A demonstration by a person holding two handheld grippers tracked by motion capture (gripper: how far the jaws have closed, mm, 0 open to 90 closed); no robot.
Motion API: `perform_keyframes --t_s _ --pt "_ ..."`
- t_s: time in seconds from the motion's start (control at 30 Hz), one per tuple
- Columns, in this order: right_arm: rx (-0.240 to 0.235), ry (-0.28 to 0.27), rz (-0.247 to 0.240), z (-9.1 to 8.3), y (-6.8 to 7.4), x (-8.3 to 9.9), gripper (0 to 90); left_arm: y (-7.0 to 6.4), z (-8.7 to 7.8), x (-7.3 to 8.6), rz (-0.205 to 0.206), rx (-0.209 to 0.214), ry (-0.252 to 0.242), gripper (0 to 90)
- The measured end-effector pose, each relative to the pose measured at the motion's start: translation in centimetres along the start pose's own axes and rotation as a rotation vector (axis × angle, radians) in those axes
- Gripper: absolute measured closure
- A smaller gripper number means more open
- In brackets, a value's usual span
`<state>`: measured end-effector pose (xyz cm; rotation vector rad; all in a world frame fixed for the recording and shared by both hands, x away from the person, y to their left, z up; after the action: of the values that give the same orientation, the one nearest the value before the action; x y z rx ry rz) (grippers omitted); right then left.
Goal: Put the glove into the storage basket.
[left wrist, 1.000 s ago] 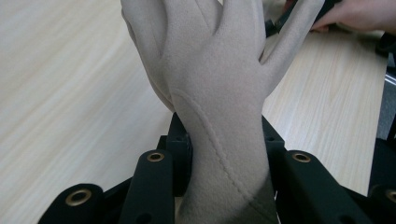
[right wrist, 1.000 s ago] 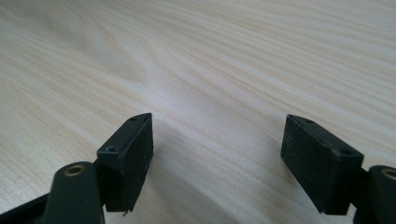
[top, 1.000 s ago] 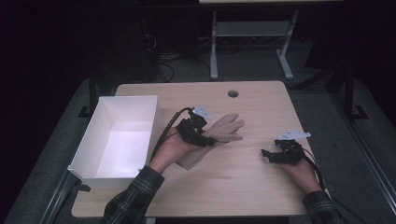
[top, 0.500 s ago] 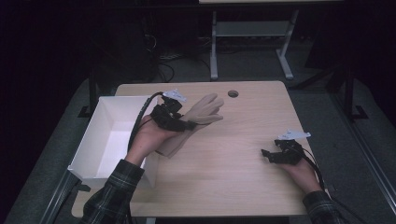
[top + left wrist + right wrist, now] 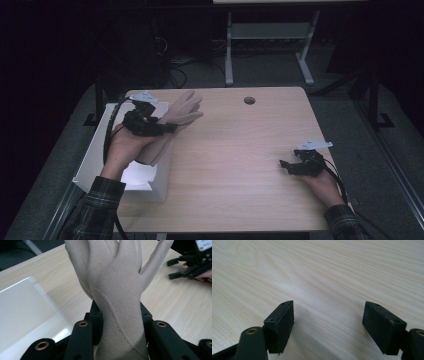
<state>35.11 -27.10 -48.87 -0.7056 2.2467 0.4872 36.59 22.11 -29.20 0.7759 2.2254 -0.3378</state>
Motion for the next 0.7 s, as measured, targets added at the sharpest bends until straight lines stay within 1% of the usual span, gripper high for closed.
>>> perform_keyframes --t_s 0.03,0.07,0.1,0.13,0.17,0.2,0.3,0.33,0.37,0.4,0.43,0.47,0.5,0.6,0.63,0.67,0.7 --pt "0.001 -0.002 -0.003 0.0 0.0 0.0 25.1 0.0 0.0 0.0 0.000 0.000 0.000 66.2" --pt "0.001 -0.002 -0.003 0.0 0.0 0.0 25.1 0.4 -0.2 0.3 -0.006 -0.011 0.000 66.2" --pt "0.002 -0.003 -0.005 0.0 0.0 0.0 25.1 1.2 -0.6 0.9 -0.026 -0.026 -0.002 66.2" --pt "0.002 -0.003 -0.005 0.0 0.0 0.0 25.1 1.2 -0.6 0.9 -0.026 -0.026 -0.002 66.2" --pt "0.001 -0.003 -0.006 0.0 0.0 0.0 25.1 2.0 -1.0 1.6 -0.042 -0.051 -0.006 66.2" --pt "0.001 -0.003 -0.006 0.0 0.0 0.0 25.1 2.0 -1.0 1.6 -0.042 -0.051 -0.006 66.2" --pt "0.001 -0.003 -0.006 0.0 0.0 0.0 25.1 3.0 -1.4 2.6 -0.073 -0.076 -0.005 66.2" --pt "0.001 -0.003 -0.005 0.0 0.0 0.0 25.1 3.5 -1.4 3.4 -0.086 -0.091 0.000 66.2" --pt "0.001 -0.003 -0.005 0.0 0.0 0.0 25.1 3.5 -1.4 3.4 -0.086 -0.091 0.000 66.2" --pt "0.001 -0.003 -0.005 0.0 0.0 0.0 25.1 3.7 -1.4 3.8 -0.090 -0.101 0.006 66.2" --pt "0.000 0.000 0.001 0.0 0.0 0.0 25.1 4.1 -1.3 4.5 -0.104 -0.126 0.014 66.1" --pt "0.000 -0.001 0.000 0.0 0.0 0.0 25.1 4.1 -1.3 4.5 -0.104 -0.126 0.014 66.1" --pt "0.000 0.000 0.000 0.0 0.0 0.0 25.1 4.6 -1.1 5.3 -0.119 -0.148 0.017 66.1" --pt "0.002 -0.003 -0.007 0.0 -0.1 0.0 25.1 5.3 -0.6 6.5 -0.139 -0.163 0.023 66.0" --pt "0.002 -0.003 -0.007 0.0 -0.1 0.0 25.1 5.3 -0.6 6.5 -0.139 -0.163 0.023 66.0" --pt "0.000 0.000 0.000 0.0 0.0 0.0 25.1 5.8 -0.1 7.3 -0.151 -0.171 0.037 66.1" --pt "0.000 0.000 -0.001 0.0 0.0 0.0 25.1 5.9 0.2 7.8 -0.163 -0.176 0.043 66.0"
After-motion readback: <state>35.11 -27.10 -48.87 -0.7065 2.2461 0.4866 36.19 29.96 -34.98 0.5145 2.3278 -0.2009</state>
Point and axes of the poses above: each handheld gripper's, and its own axes: z roughly forward along the jaws, x roughly out of its underside, y roughly to its left, the point moved 1 cm from there along z, roughly forward along the jaws, and after that the axes turned 8 degrees about -x, right-handed, at the moved point
